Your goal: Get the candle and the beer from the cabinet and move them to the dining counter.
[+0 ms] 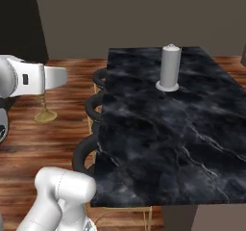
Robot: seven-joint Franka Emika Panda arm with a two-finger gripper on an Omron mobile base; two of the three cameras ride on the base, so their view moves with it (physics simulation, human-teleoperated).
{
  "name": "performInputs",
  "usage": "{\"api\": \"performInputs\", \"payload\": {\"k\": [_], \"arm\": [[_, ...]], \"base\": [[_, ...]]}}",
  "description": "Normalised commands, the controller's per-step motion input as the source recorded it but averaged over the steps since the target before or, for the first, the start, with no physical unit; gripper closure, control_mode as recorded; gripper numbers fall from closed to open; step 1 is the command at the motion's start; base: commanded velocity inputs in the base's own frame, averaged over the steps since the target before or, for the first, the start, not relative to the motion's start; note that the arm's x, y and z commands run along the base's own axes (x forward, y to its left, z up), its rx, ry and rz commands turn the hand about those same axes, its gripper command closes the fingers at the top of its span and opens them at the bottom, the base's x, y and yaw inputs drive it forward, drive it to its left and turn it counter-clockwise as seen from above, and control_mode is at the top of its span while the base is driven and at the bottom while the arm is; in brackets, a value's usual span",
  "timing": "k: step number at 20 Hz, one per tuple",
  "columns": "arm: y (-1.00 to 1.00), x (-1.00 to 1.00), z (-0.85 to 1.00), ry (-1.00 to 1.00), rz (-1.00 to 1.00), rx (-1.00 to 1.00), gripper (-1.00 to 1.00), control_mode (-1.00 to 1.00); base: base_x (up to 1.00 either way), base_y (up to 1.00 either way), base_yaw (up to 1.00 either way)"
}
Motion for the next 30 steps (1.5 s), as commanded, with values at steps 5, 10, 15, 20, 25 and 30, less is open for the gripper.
{"api": "performInputs", "payload": {"k": [5,10,15,20,25,30], "arm": [[0.0,0.0,0.0,0.0,0.0,0.0,1.0,1.0],[0.0,0.0,0.0,0.0,0.0,0.0,1.0,1.0],[0.0,0.0,0.0,0.0,0.0,0.0,1.0,1.0],[0.0,0.0,0.0,0.0,0.0,0.0,1.0,1.0],[0.0,0.0,0.0,0.0,0.0,0.0,1.0,1.0],[0.0,0.0,0.0,0.0,0.0,0.0,1.0,1.0]], "base": [[0.45,0.23,-0.24],[0.0,0.71,-0.58],[-0.03,0.73,-0.61],[-0.01,0.82,-0.53],[0.03,0.95,-0.49],[0.04,1.0,-0.47]]}}
